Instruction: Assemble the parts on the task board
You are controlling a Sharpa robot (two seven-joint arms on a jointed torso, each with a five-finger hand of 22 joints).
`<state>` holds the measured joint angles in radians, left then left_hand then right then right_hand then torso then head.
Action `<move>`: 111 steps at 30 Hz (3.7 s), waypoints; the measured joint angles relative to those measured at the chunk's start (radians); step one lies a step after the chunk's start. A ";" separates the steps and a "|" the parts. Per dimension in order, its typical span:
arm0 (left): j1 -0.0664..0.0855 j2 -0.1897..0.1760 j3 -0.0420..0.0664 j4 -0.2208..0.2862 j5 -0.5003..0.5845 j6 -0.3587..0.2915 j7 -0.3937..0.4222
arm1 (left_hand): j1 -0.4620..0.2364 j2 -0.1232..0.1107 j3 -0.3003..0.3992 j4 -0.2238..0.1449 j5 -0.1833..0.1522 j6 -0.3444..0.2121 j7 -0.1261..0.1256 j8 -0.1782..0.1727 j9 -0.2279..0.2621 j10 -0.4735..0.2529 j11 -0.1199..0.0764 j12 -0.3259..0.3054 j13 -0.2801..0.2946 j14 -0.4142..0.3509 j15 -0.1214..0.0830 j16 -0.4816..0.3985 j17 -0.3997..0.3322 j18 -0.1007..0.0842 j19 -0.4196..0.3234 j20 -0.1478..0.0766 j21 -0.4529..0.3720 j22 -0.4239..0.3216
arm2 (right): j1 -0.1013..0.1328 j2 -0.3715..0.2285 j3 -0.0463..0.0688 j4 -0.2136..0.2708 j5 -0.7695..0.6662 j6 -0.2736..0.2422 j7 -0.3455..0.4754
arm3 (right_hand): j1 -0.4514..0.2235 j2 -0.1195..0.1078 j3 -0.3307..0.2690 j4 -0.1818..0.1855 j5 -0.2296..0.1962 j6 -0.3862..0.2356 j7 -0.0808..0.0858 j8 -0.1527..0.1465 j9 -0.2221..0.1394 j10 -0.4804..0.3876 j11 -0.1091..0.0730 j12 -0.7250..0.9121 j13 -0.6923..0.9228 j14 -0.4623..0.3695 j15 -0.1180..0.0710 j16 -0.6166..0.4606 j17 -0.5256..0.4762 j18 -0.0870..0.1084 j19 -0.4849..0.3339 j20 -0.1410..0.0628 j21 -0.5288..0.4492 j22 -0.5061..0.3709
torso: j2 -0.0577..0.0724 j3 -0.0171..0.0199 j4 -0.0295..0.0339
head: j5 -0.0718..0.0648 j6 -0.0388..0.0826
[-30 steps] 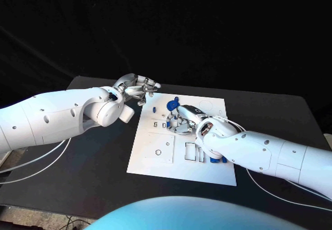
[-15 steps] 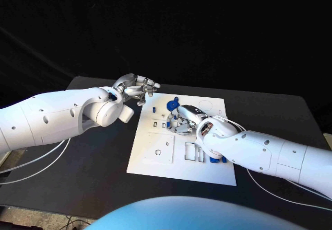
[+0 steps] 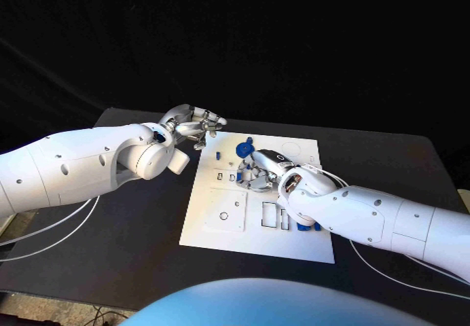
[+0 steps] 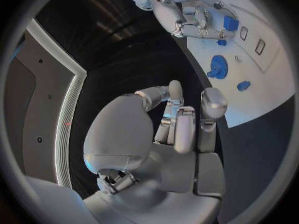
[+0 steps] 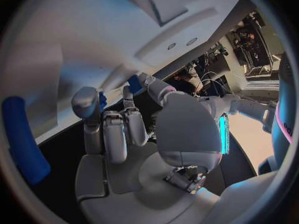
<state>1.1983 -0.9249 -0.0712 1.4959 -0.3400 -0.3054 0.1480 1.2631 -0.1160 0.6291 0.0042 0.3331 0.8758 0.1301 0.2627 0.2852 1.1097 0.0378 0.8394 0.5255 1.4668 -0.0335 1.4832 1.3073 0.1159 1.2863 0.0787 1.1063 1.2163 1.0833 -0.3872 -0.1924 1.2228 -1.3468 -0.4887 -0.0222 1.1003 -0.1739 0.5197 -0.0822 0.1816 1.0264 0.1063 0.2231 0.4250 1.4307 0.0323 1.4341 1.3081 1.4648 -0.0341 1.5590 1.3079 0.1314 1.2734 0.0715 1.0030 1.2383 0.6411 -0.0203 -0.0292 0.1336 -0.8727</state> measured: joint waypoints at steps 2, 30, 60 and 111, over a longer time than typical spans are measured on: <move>0.000 0.000 0.000 0.000 0.000 0.000 0.000 | 0.000 0.000 0.000 0.000 0.000 0.000 0.000 0.000 0.000 0.000 0.000 0.000 0.000 0.000 0.000 0.000 0.000 0.000 0.000 0.000 0.000 0.000 | 0.000 0.000 0.000 0.000 -0.001 0.000 -0.002 | -0.005 -0.005 -0.008 0.002 0.000 0.000 0.000 0.000 0.000 0.000 0.000 0.000 0.000 0.000 0.000 0.000 0.000 0.000 0.000 0.000 0.000 0.000 | 0.000 0.0000 0.0000 | 0.000 0.000; 0.000 -0.001 0.000 -0.003 0.000 0.002 -0.006 | 0.000 0.000 0.000 0.000 0.000 0.000 0.000 -0.004 -0.001 -0.004 0.004 0.000 -0.001 0.000 0.000 0.005 0.000 0.000 0.000 0.000 0.000 0.002 | 0.000 0.000 0.000 0.003 -0.003 -0.013 -0.006 | -0.017 -0.025 -0.055 0.024 -0.004 -0.038 0.020 -0.031 -0.013 -0.016 0.016 -0.014 0.000 0.000 0.015 0.000 0.000 0.000 -0.011 0.011 -0.023 -0.005 | 0.000 0.0005 -0.0009 | 0.001 0.000; 0.009 0.004 0.012 -0.012 -0.163 0.082 -0.119 | -0.209 -0.030 -0.341 0.282 -0.092 -0.039 -0.035 0.235 0.124 0.040 -0.025 0.050 0.020 -0.002 -0.010 0.014 0.000 0.000 0.020 -0.013 0.000 0.024 | 0.110 -0.271 0.037 0.329 0.290 -0.105 0.118 | 0.126 0.060 -0.396 0.152 0.121 -0.176 0.062 -0.046 -0.082 -0.143 0.057 -0.080 -0.092 0.004 0.061 -0.023 -0.001 0.016 -0.102 0.055 -0.204 -0.056 | -0.028 0.0016 -0.0218 | 0.013 0.000; 0.118 0.360 -0.013 -0.280 -0.532 0.685 -0.816 | -0.162 0.114 -0.523 0.288 -0.060 -0.150 -0.032 0.321 0.221 0.054 -0.025 0.090 0.073 -0.004 -0.022 0.041 0.001 -0.016 0.102 -0.016 0.104 0.092 | 0.206 -0.483 0.038 0.347 0.751 -0.129 0.213 | 0.110 -0.071 0.022 0.122 0.108 -0.168 0.086 0.040 -0.103 -0.432 0.100 -1.035 -1.086 -0.386 0.111 -1.037 -0.857 0.040 -0.289 0.118 -0.835 -0.594 | -0.053 0.0196 -0.0402 | 0.027 0.000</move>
<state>1.3159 -0.5652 -0.0840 1.2157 -0.8725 0.3799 -0.6683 1.1013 -0.0016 0.1061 0.2924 0.2735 0.7257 0.0981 0.5841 0.5067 1.1635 0.0128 0.9293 0.5983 1.4630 -0.0551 1.5247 1.3078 0.0996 1.3886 0.0628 1.2104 1.3083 1.2893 -0.8702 -0.1549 1.5699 -0.5954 -0.6177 0.1903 1.2107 -0.2449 0.5413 0.0400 0.2899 0.8579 0.1927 0.2629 0.3222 0.9991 0.1321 0.3994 0.2223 1.0792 0.0765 0.5220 0.4510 0.1715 0.9842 0.1893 0.1680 0.6440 0.5885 -0.0008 -0.0694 0.1604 -0.8727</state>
